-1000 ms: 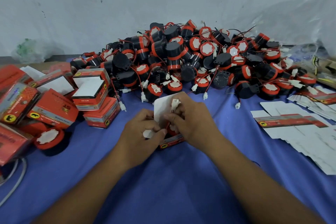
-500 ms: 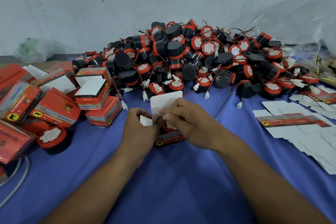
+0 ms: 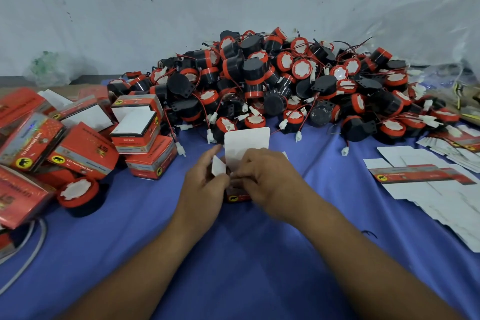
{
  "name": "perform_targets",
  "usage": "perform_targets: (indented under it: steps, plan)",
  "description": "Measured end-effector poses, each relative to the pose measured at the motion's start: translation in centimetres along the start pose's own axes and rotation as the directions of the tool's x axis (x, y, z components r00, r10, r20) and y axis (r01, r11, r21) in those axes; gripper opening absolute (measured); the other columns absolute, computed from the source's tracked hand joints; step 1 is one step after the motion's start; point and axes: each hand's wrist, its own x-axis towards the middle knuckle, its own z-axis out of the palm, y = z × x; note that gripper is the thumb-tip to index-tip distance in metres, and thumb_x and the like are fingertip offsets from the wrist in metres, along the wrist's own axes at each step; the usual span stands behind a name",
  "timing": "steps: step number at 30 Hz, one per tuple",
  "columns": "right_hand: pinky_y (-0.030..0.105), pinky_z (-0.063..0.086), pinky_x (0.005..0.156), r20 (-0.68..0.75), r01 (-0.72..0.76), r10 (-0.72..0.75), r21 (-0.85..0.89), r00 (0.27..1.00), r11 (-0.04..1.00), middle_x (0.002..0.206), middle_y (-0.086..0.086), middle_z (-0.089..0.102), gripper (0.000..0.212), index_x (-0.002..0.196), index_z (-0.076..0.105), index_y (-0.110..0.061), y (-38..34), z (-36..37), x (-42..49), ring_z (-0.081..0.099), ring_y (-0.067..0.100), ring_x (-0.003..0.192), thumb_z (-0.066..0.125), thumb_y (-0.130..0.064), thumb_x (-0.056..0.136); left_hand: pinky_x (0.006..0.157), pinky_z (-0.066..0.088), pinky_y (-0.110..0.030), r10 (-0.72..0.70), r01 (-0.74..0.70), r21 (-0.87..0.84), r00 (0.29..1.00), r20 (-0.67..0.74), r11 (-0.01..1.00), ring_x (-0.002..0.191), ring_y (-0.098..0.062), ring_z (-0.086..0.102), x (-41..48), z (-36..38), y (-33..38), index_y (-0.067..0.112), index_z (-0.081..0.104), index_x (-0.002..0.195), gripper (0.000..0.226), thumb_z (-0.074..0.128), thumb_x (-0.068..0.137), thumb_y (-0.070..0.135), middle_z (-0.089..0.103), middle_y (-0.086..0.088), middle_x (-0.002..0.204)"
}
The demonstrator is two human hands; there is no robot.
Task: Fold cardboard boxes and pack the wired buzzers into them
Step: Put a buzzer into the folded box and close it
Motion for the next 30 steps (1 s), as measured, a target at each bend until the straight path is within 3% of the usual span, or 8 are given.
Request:
perform_targets:
  steps: [3, 5, 7, 10, 19, 23, 27, 30]
  plan:
    - [0.044, 0.042, 0.085, 0.149, 0.058, -0.049, -0.058, 0.988, 0.997, 0.094, 0.004, 0.065, 0.021, 0.087, 0.073, -0.008, 0.0, -0.4, -0.2, 0.045, 0.025, 0.094, 0.053, -0.005, 0.092, 0.072, 0.052, -0.017, 0.078, -0.089, 0.105, 0.992, 0.104, 0.990, 0.082, 0.009, 0.059, -0.3, 0.2, -0.1, 0.038, 0.032, 0.148, 0.070, 0.047, 0.083, 0.019, 0.065, 0.038, 0.105]
    - [0.045, 0.040, 0.092, 0.189, 0.064, -0.050, -0.067, 0.981, 0.996, 0.094, -0.003, 0.058, 0.022, 0.092, 0.073, -0.012, 0.4, -0.4, -0.4, 0.042, 0.023, 0.099, 0.052, -0.014, 0.096, 0.070, 0.052, -0.019, 0.061, -0.069, 0.052, 0.987, 0.149, 0.996, 0.083, 0.002, 0.058, -0.4, 0.3, -0.3, 0.036, 0.032, 0.151, 0.074, 0.047, 0.082, 0.016, 0.070, 0.023, 0.107]
    - [0.041, 0.036, 0.099, 0.196, 0.057, -0.041, -0.076, 0.980, 0.995, 0.099, -0.014, 0.053, 0.026, 0.097, 0.073, -0.019, 0.8, -0.2, -0.7, 0.039, 0.019, 0.104, 0.050, -0.031, 0.100, 0.083, 0.047, -0.011, 0.034, -0.031, -0.019, 0.985, 0.171, 0.999, 0.097, 0.009, 0.057, -0.2, 0.3, -0.3, 0.036, 0.034, 0.148, 0.066, 0.047, 0.086, 0.020, 0.065, 0.020, 0.113]
    - [0.030, 0.026, 0.097, 0.186, 0.031, -0.010, -0.110, 0.983, 0.993, 0.112, -0.016, 0.056, 0.039, 0.102, 0.073, -0.028, 1.0, 0.3, -0.8, 0.035, 0.016, 0.111, 0.044, -0.052, 0.098, 0.089, 0.037, 0.002, 0.033, -0.029, -0.046, 0.994, 0.108, 0.999, 0.112, 0.027, 0.046, 0.1, 0.2, -0.1, 0.033, 0.038, 0.140, 0.044, 0.048, 0.098, 0.024, 0.050, 0.040, 0.120]
    - [0.026, 0.020, 0.090, 0.061, 0.105, -0.093, -0.247, 0.994, 0.963, 0.132, -0.011, 0.042, 0.030, 0.099, 0.072, -0.022, 0.7, 1.2, -0.6, 0.030, 0.019, 0.118, 0.054, -0.045, 0.094, 0.091, 0.052, -0.019, 0.034, -0.002, -0.207, 0.988, 0.152, 0.978, 0.118, -0.008, 0.063, 1.1, -0.3, 0.0, 0.029, 0.060, 0.128, 0.042, 0.065, 0.087, 0.024, 0.069, 0.010, 0.124]
    - [0.026, 0.013, 0.088, 0.056, 0.108, -0.097, -0.248, 0.994, 0.963, 0.116, -0.016, 0.053, 0.024, 0.103, 0.072, -0.029, 1.0, 0.6, -0.5, 0.032, 0.018, 0.120, 0.054, -0.042, 0.095, 0.075, 0.055, -0.018, -0.071, 0.082, -0.262, 0.996, 0.054, 0.962, 0.104, -0.011, 0.069, 1.1, -0.2, -0.4, 0.022, 0.051, 0.120, 0.053, 0.073, 0.072, 0.031, 0.074, 0.011, 0.105]
    - [0.035, 0.021, 0.090, 0.102, 0.098, -0.074, -0.245, 0.992, 0.965, 0.101, -0.016, 0.060, 0.019, 0.101, 0.068, -0.032, 1.2, 0.5, -0.3, 0.035, 0.019, 0.115, 0.052, -0.040, 0.094, 0.067, 0.055, -0.019, 0.045, -0.044, -0.030, 0.999, 0.028, 0.999, 0.083, -0.007, 0.068, 1.0, -0.3, -0.8, 0.028, 0.061, 0.091, 0.022, 0.069, 0.076, 0.042, 0.071, 0.010, 0.092]
    - [0.036, 0.024, 0.094, 0.118, 0.096, -0.077, -0.168, 0.990, 0.981, 0.096, -0.018, 0.053, 0.015, 0.090, 0.064, -0.031, 1.9, 0.5, -0.3, 0.036, 0.021, 0.116, 0.054, -0.041, 0.096, 0.069, 0.053, -0.014, 0.112, -0.115, 0.072, 0.993, 0.048, 0.991, 0.090, -0.001, 0.066, 0.8, -0.4, -0.5, 0.031, 0.065, 0.099, 0.023, 0.066, 0.080, 0.045, 0.068, 0.018, 0.099]
